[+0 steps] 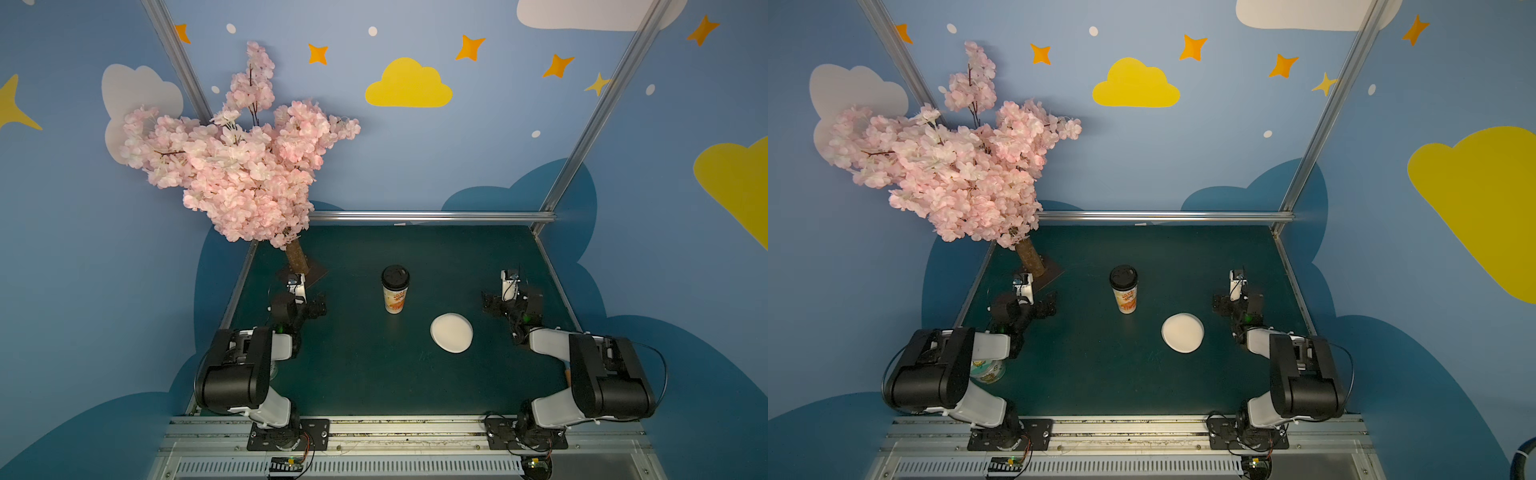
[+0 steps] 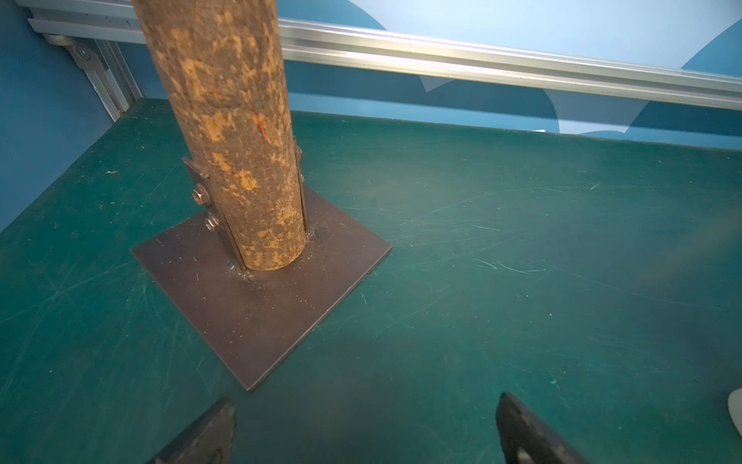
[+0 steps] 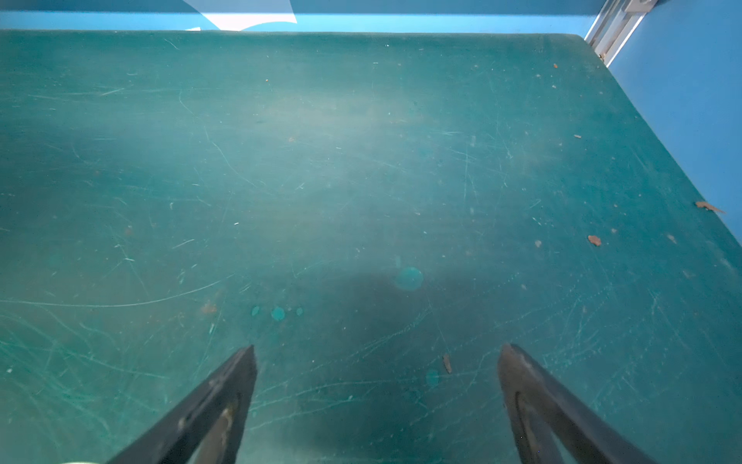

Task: Put the leak-proof paper on the milk tea cups
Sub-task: Reset both arms

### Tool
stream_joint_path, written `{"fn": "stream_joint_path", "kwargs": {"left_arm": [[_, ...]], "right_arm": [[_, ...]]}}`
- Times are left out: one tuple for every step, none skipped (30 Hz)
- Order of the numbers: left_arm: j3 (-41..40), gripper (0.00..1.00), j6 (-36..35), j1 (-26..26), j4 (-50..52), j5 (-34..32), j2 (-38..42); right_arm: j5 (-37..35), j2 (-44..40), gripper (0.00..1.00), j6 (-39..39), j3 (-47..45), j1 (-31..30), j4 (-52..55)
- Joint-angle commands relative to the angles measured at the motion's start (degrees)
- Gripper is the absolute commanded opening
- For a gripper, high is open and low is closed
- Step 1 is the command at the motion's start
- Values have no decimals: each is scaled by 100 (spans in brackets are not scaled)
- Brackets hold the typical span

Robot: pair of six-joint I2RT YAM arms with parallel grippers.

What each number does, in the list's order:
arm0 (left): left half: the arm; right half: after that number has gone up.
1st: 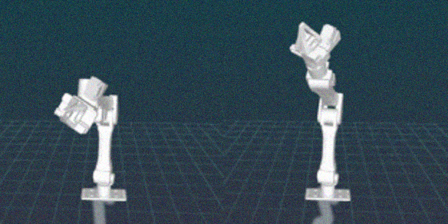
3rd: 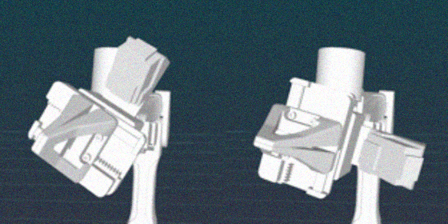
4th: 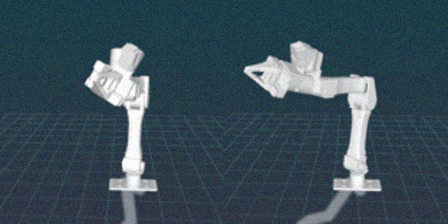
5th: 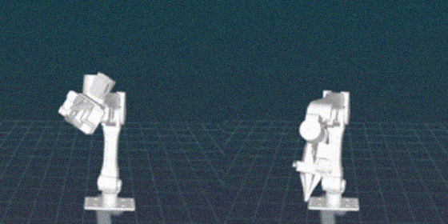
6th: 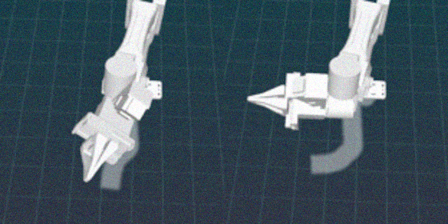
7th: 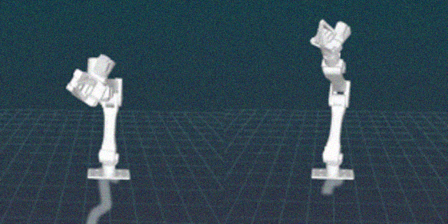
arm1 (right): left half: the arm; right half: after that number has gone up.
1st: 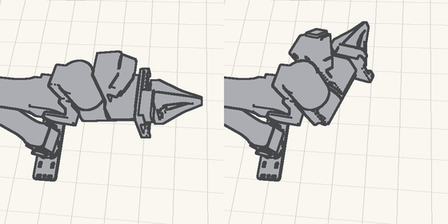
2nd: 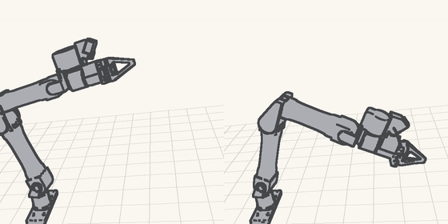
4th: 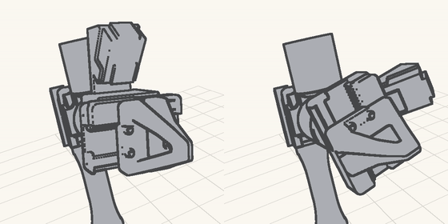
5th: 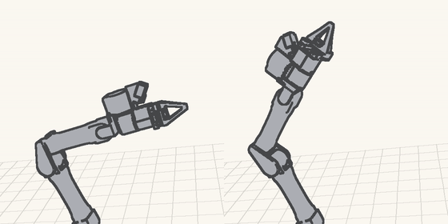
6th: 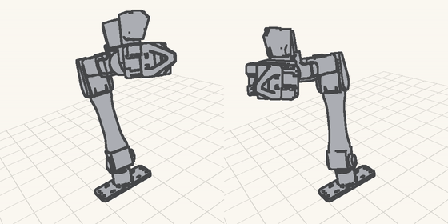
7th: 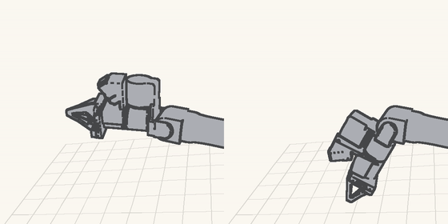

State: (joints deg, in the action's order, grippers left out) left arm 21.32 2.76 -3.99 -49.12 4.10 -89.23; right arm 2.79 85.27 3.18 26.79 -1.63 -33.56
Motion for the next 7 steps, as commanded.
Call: {"fn": "stream_joint_path", "kwargs": {"left_arm": [[80, 100, -101, 20, 12, -36, 73], [118, 100, -136, 31, 65, -10, 55], [175, 100, -174, 58, 161, -15, 31], [193, 100, -181, 77, 170, -52, 13], [176, 100, -184, 80, 143, -50, 33], [152, 100, -189, 81, 129, -58, 52], [123, 100, -216, 92, 110, -18, 82]], "right_arm": [[-24, -98, 96, -71, 82, -7, 103], [-24, -91, 96, -72, 87, -5, 85], [-20, -102, 96, -64, 90, -4, 102], [-22, -95, 96, -70, 84, 0, 93], [-24, -93, 96, -72, 82, -4, 104], [-23, -90, 96, -67, 87, 4, 102], [-24, -90, 96, -64, 88, -3, 100]]}}
